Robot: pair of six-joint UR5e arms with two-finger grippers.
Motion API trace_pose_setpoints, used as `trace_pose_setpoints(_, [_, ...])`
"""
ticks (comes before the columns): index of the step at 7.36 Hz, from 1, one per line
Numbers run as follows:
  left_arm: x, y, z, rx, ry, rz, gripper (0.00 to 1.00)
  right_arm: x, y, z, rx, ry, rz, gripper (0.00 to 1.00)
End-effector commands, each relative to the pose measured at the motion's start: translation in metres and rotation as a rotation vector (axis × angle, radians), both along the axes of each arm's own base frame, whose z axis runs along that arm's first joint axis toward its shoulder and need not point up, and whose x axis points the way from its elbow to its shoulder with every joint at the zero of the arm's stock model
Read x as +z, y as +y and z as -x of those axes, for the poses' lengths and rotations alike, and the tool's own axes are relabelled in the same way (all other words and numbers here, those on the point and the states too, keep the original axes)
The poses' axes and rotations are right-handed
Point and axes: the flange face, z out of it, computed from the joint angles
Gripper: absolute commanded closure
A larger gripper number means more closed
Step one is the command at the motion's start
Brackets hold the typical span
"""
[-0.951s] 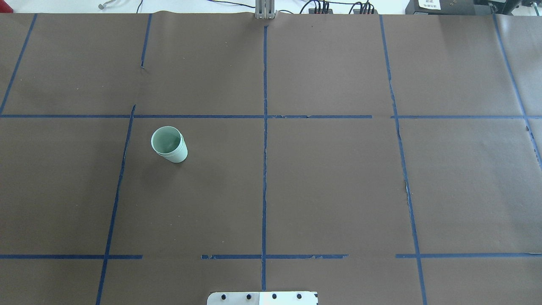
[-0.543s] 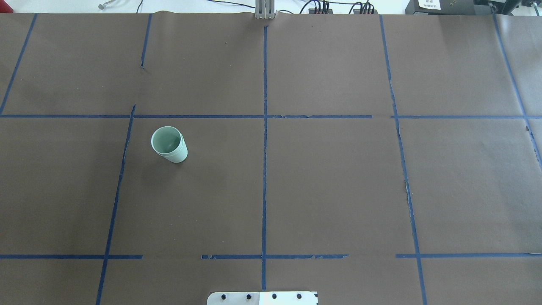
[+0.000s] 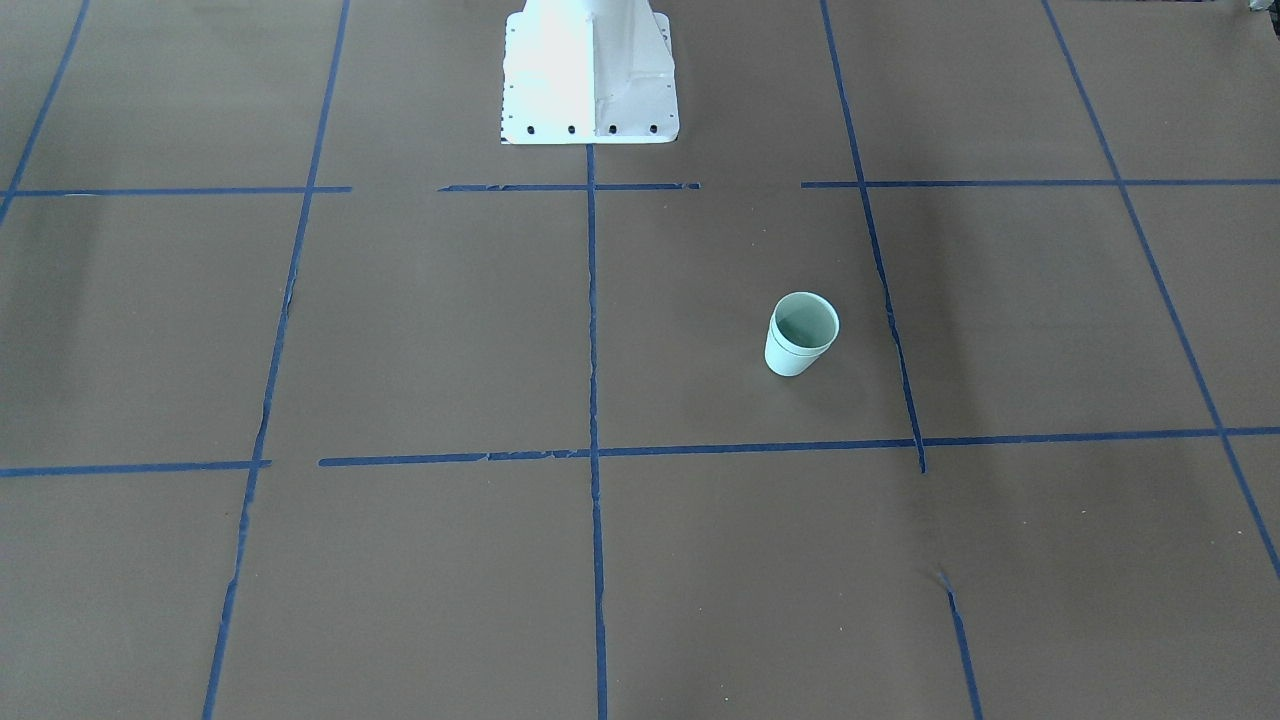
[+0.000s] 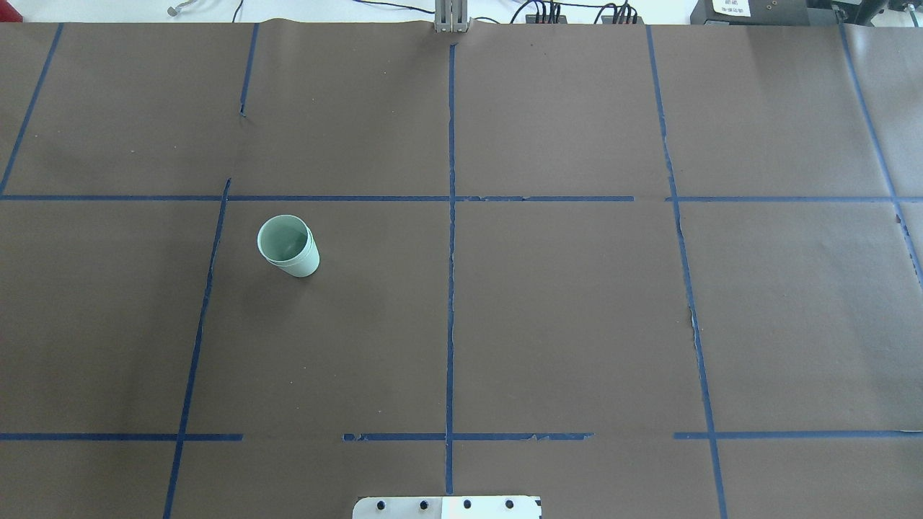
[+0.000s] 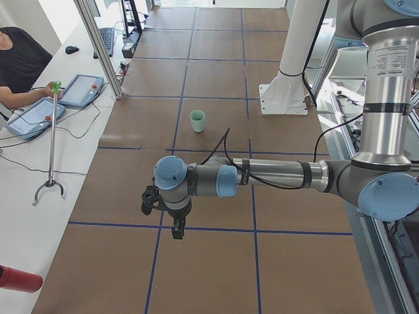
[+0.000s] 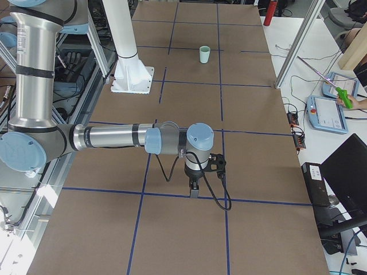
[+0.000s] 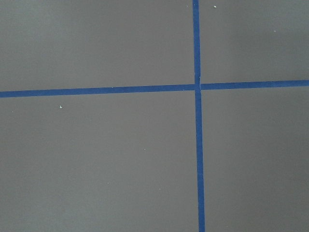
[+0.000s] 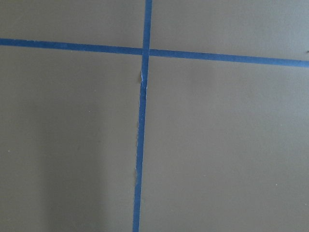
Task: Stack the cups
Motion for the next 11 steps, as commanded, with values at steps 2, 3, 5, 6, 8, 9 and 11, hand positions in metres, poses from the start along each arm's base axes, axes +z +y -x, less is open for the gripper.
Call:
trace_pose_setpoints(2, [-0.0013,-0.0013,-0.0006,-0.004,0.002,0.002,0.0,0.0001,0.0,0.0,0.0,0.0,0.0,0.0])
trace_pose_setpoints(3, [-0.0022,-0.0021,-0.0007,-0.004,0.003,0.001,0.0,0.0001,0.0,0.0,0.0,0.0,0.0,0.0])
trace_pose_setpoints(5, [-0.005,-0.0036,-0.0006,0.001,0.003,-0.008,0.0,-0.0005,0.0,0.0,0.0,0.0,0.0,0.0])
trace_pose_setpoints(6, [-0.005,-0.0036,-0.0006,0.001,0.003,-0.008,0.0,0.0001,0.0,0.0,0.0,0.0,0.0,0.0])
trace_pose_setpoints(8, [-0.0073,-0.0038,-0.0006,0.002,0.003,-0.014,0.0,-0.0005,0.0,0.0,0.0,0.0,0.0,0.0])
trace_pose_setpoints(9, [-0.0067,-0.0064,-0.0006,0.002,0.003,-0.014,0.0,0.0002,0.0001,0.0,0.0,0.0,0.001,0.0])
trace_pose_setpoints(11, [-0.0074,-0.0065,-0.0006,0.003,0.003,-0.017,0.0,-0.0005,0.0,0.0,0.0,0.0,0.0,0.0])
